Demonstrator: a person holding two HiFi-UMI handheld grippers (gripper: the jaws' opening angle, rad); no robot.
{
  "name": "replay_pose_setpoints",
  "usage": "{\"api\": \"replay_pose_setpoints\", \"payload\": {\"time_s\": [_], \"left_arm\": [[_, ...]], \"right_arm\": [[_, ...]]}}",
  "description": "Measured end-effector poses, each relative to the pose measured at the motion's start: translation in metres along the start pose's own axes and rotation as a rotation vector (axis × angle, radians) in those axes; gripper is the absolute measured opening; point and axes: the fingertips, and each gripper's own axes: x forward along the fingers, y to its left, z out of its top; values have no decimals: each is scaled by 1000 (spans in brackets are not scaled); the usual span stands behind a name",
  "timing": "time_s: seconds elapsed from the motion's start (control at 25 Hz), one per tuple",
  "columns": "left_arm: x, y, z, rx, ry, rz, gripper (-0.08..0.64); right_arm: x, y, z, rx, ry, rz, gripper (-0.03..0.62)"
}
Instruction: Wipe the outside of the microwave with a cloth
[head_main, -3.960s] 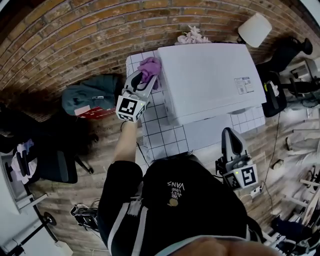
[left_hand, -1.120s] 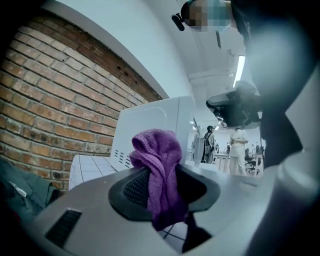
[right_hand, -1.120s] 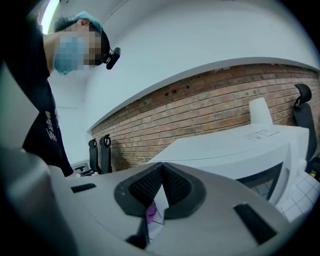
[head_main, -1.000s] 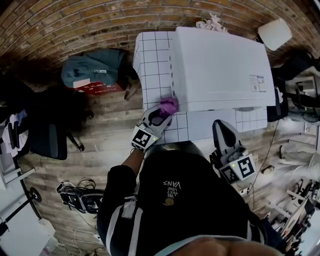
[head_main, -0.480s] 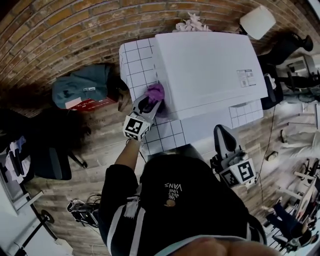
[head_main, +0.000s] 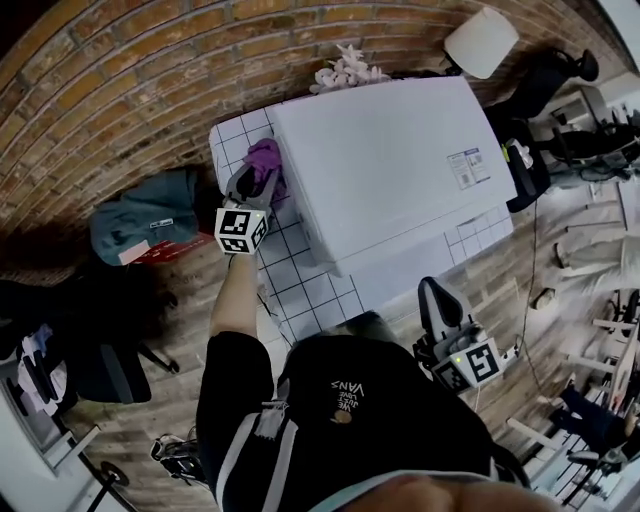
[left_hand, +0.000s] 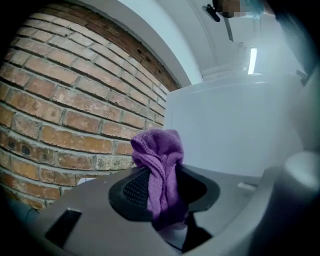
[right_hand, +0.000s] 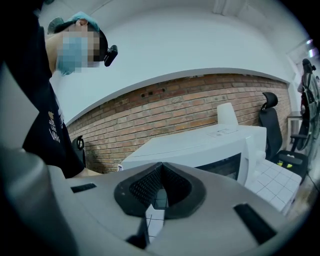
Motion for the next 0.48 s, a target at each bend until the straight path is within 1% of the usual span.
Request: {"api": "replay_pose_setpoints", "payload": {"time_s": [0.12, 0.24, 0.36, 0.48], "left_arm": [[8, 12, -1, -26, 3, 30, 143], [9, 15, -3, -34, 8, 50, 143], [3, 16, -3, -18, 15, 75, 143], [-8, 9, 4, 10, 13, 97, 143]], "right_arm": [[-3, -6, -1, 10, -2, -26, -2], [-6, -12, 0, 17, -8, -38, -2], [-11, -21, 0, 28, -22, -45, -2], [-16, -33, 5, 50, -62, -48, -2]]}}
